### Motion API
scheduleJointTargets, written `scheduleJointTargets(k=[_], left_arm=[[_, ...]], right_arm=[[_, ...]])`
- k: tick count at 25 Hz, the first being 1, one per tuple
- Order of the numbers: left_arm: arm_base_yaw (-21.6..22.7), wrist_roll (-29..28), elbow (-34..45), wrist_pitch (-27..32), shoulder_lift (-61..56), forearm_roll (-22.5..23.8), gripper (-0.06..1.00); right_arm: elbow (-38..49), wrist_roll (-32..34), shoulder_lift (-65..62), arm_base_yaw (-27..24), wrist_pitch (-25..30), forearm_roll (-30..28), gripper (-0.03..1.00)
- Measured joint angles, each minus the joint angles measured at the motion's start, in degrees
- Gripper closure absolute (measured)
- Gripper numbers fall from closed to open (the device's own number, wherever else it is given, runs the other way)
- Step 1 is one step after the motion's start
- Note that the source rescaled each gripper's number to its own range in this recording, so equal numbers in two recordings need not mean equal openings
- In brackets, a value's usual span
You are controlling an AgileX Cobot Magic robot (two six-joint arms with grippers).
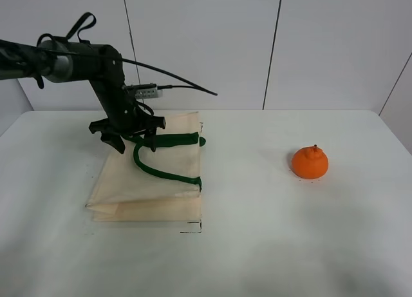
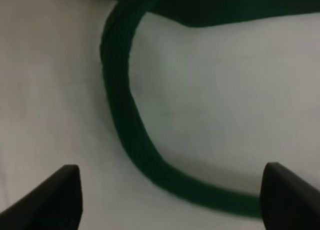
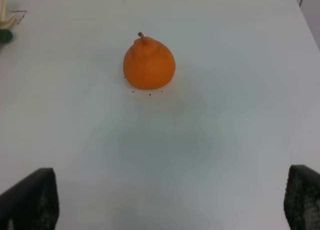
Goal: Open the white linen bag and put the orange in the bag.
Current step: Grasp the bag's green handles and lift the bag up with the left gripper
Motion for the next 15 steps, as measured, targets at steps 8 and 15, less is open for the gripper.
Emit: scheduleJointTargets(k=[8, 15], left_arm=[[0.0, -2.29, -0.04, -4.82, 6.43, 1.48, -0.06], [0.0, -2.54, -0.04, -5.73, 7.53, 1.3, 0.14]], right_arm=[[0.0, 0.03, 0.0, 0.0, 0.0, 0.0, -0.03], [0.0, 0.03, 0.0, 0.0, 0.0, 0.0, -0.03]])
